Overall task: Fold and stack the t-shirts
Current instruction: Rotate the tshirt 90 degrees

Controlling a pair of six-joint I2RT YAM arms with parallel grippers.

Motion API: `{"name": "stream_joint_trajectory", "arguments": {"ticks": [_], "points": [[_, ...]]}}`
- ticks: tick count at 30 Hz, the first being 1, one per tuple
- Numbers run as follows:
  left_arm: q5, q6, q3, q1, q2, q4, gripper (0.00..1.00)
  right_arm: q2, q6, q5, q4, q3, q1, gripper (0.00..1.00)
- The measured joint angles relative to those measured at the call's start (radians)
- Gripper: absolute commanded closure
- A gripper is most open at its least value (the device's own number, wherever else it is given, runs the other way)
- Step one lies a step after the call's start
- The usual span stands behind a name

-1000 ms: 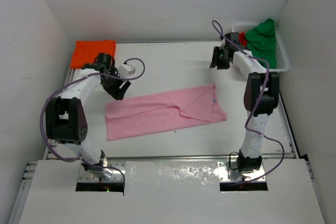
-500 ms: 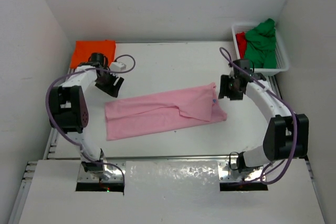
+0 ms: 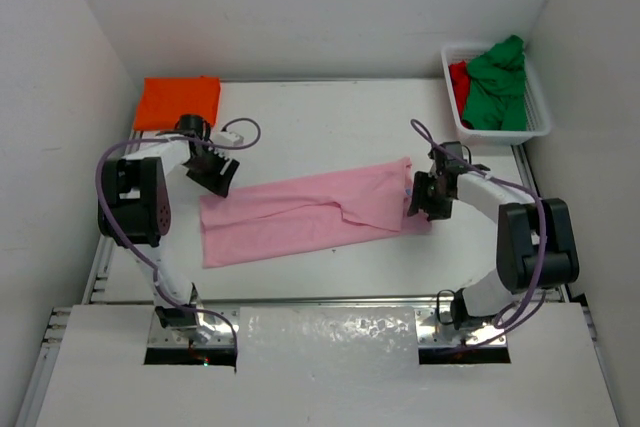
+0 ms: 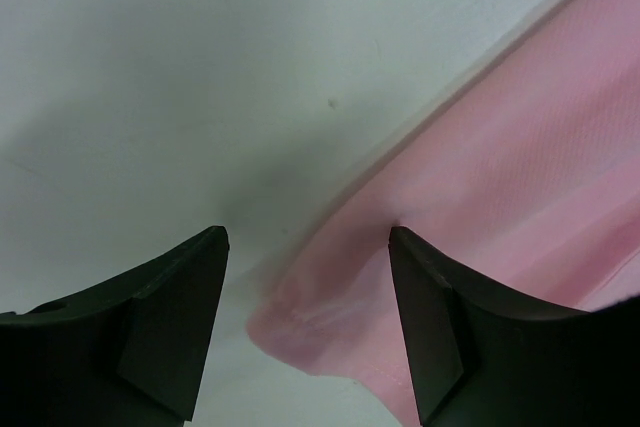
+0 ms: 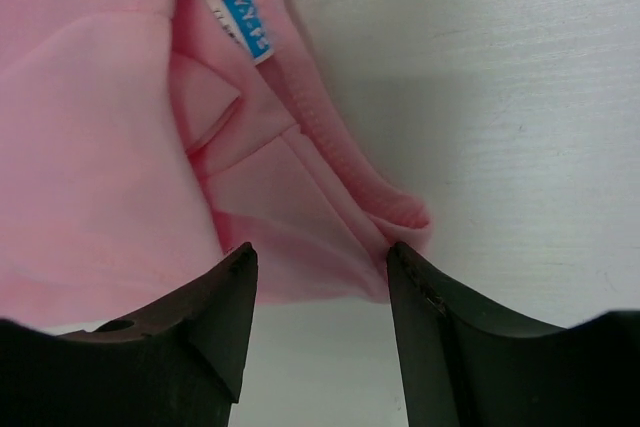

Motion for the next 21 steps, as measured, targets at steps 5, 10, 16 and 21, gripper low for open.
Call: {"name": "stream_joint_trajectory", "arguments": {"ticks": [5,10,16,21], "points": [[-0.008,0.014,-0.056,0.001,-0.004,0.008,0.36,0.098,0.0,0.037,0.016,0.019,-0.005,0.71],[0.043,0.021,-0.056,0.022,-0.016,-0.019,0.32,0.234,0.004,0.037,-0.024,0.174,-0.013,0.75],[0.214,0.073,0.05,0.101,-0.034,-0.207,0.0,0.479,-0.001,0.041,-0.106,0.518,-0.009,0.77],[0.285,0.113,0.087,0.127,-0.046,-0.321,0.0,0.81,-0.003,0.082,-0.174,1.06,0.004,0.77]]}}
